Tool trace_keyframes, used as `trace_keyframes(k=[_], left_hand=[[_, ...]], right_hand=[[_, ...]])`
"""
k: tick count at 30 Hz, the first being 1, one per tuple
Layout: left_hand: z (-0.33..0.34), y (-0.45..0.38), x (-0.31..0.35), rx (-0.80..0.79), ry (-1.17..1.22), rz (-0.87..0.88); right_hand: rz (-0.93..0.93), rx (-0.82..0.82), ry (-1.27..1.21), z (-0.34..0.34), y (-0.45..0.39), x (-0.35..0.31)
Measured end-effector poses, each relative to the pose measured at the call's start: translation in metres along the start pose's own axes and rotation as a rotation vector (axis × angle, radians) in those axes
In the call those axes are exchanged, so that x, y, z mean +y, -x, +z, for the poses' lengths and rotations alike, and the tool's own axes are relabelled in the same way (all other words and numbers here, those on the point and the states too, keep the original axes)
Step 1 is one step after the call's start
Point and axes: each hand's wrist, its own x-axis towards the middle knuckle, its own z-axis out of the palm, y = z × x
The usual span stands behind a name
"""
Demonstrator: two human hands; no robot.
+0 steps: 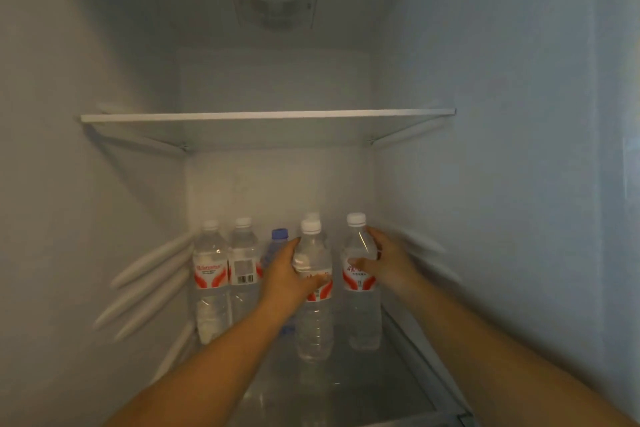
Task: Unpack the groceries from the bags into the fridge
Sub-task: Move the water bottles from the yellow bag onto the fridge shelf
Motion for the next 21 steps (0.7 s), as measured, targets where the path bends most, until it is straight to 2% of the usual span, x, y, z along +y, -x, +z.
trace_keyframes(k=[9,14,17,21], left_hand=[[0.013,-0.01,-0.027,0.04,0.036,0.034],[0.017,-0.006,-0.032,0.035,0.032,-0.01],[0.024,0.007,-0.04,-0.043,0.009,-0.095],[0.028,0.025,-0.054,-0.102,-0.05,-0.193]], right_hand=[[-0.009,-0.074,-0.033,0.005,-0.017,0.016],[-0.02,0.02,-0.01,0.017,-0.008,0.024],[-0.064,0.117,0.045,0.034,0.0,0.038],[-0.005,0.205,0.124,0.05,0.012,0.057]])
